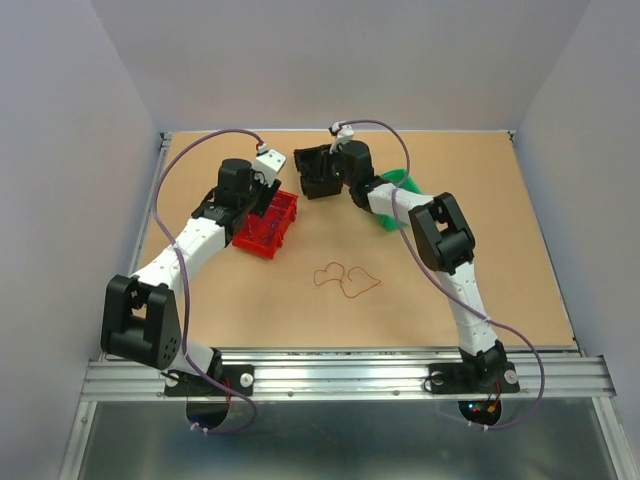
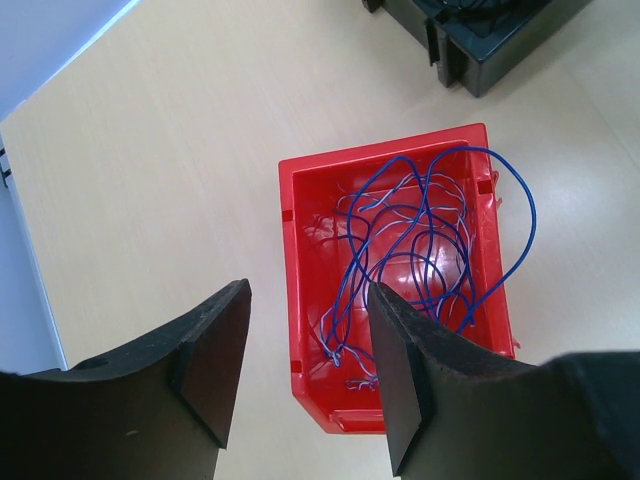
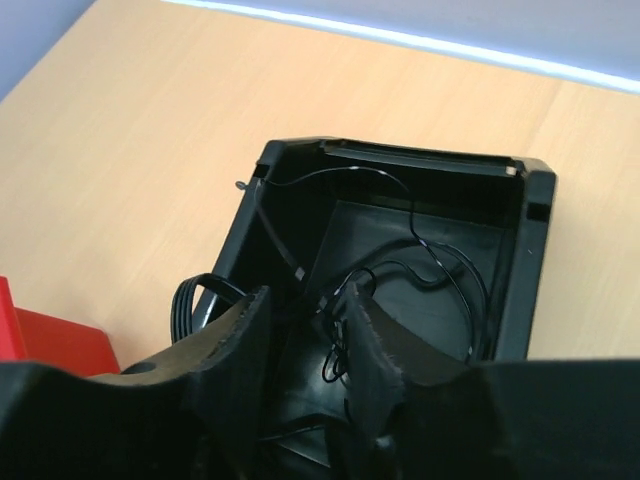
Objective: Untangle the cables
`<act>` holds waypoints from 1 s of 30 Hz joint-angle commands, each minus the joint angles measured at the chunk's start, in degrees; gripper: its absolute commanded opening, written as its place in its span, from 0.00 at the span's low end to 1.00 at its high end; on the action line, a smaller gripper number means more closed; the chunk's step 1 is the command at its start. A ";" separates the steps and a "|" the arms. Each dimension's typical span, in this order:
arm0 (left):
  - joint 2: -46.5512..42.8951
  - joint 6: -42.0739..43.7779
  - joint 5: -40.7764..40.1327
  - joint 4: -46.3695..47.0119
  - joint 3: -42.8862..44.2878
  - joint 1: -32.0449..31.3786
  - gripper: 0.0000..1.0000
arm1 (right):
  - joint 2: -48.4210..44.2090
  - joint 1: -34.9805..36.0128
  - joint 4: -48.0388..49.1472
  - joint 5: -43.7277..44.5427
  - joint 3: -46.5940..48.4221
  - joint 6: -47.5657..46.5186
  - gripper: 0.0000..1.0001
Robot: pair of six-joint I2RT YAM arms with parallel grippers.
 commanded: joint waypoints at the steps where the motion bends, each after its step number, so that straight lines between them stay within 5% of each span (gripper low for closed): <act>1: -1.93 0.53 0.18 1.84 -0.82 0.22 0.62 | -7.44 1.37 0.76 3.33 -1.85 -2.27 0.44; 11: -2.10 0.71 0.09 2.01 -1.00 0.22 0.62 | -22.98 3.92 -2.04 6.67 -13.80 -5.97 0.62; 15: -2.98 0.80 2.45 2.01 -1.44 0.22 0.62 | -32.10 5.33 -14.96 7.20 -21.78 -6.14 0.80; 18: -4.30 0.80 4.22 1.92 -1.88 0.14 0.62 | -39.77 6.65 -18.05 10.45 -36.71 -4.30 1.00; 24: -6.15 0.36 6.15 2.10 -2.84 -0.13 0.62 | -58.41 12.35 -23.32 22.03 -56.58 7.12 1.00; 30: -7.73 -0.17 12.48 -0.10 -4.25 -2.58 0.62 | -65.11 21.41 -27.81 28.91 -63.46 14.24 1.00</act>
